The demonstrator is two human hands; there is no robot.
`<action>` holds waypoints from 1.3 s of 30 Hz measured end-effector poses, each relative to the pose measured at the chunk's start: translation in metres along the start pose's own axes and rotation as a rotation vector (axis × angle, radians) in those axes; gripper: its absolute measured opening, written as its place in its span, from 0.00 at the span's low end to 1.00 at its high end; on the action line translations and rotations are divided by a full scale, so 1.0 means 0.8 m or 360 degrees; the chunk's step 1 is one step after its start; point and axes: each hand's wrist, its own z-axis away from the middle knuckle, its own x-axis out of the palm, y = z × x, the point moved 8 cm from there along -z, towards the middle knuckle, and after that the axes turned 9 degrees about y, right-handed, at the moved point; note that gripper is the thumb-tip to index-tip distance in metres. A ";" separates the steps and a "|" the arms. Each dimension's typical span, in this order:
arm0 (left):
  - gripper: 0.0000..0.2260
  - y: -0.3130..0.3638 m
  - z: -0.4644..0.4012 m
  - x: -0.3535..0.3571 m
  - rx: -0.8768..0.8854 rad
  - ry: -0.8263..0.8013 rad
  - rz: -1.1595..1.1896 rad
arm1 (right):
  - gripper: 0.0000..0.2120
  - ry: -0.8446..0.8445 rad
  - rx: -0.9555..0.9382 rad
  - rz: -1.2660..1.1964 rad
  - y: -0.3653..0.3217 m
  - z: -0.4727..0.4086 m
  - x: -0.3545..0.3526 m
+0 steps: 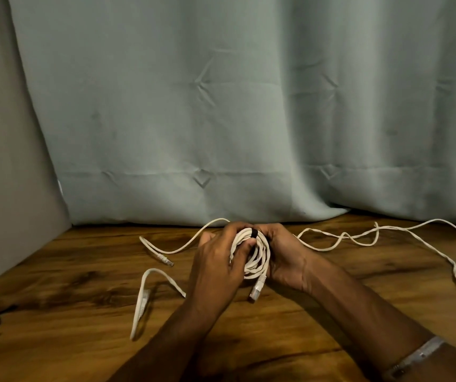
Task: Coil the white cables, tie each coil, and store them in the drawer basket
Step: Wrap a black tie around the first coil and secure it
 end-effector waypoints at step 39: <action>0.10 -0.055 -0.012 0.023 -0.0860 -0.0151 0.0711 | 0.14 0.0570 -0.2232 0.2164 -0.081 0.059 0.022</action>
